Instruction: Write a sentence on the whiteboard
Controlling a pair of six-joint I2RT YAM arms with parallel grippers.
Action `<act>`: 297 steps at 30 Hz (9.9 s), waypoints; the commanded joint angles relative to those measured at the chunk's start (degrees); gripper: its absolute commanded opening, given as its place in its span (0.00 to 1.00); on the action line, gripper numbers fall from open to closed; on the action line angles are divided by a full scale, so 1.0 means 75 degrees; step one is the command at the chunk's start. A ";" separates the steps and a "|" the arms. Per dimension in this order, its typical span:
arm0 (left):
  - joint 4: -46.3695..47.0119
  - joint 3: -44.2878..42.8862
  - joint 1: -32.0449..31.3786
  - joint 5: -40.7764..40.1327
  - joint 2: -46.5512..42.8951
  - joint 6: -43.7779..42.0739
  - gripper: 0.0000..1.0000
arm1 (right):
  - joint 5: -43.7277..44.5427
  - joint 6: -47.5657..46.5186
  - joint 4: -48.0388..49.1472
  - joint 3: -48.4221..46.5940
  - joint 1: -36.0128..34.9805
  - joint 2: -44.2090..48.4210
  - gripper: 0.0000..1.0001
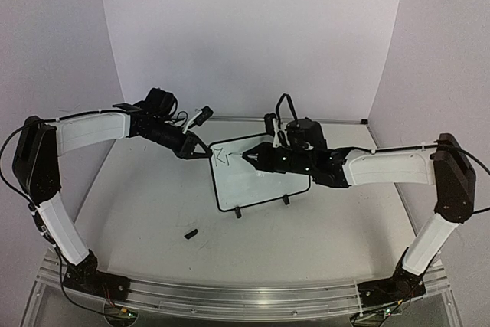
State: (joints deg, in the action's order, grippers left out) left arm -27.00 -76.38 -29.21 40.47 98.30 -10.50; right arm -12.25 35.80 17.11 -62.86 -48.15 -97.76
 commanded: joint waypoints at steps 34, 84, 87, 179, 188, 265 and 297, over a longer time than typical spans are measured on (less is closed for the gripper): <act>-0.0540 -0.0027 -0.0195 -0.0475 0.0100 -0.0363 0.00 | 0.0112 -0.0040 -0.0488 0.0204 0.0054 -0.0102 0.00; -0.0562 -0.0035 -0.0208 -0.0463 0.0113 -0.0385 0.00 | 0.1677 0.0051 0.0167 0.0724 0.0059 0.0960 0.00; -0.0574 -0.0035 -0.0212 -0.0475 0.0112 -0.0381 0.00 | 0.1305 0.0033 0.0186 0.0557 0.0057 0.0716 0.00; -0.0623 -0.0059 -0.0242 -0.0510 0.0053 -0.0411 0.00 | 0.1774 0.0614 -0.0488 0.1280 0.0067 0.0926 0.00; -0.0632 -0.0059 -0.0258 -0.0550 0.0030 -0.0421 0.00 | 0.1289 0.0448 -0.0121 0.1447 0.0067 0.1373 0.00; -0.0733 -0.0083 -0.0313 -0.0706 0.0105 -0.0502 0.00 | -0.0178 0.0028 -0.0733 0.1221 0.1382 0.1270 0.00; -0.0739 -0.0105 -0.0335 -0.0697 0.0123 -0.0516 0.00 | 0.0327 0.0394 0.0285 0.1218 0.1383 0.1504 0.00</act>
State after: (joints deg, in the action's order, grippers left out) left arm -27.54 -76.90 -30.50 39.27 98.21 -10.74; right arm -13.77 37.92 15.90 -53.47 -38.28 -88.21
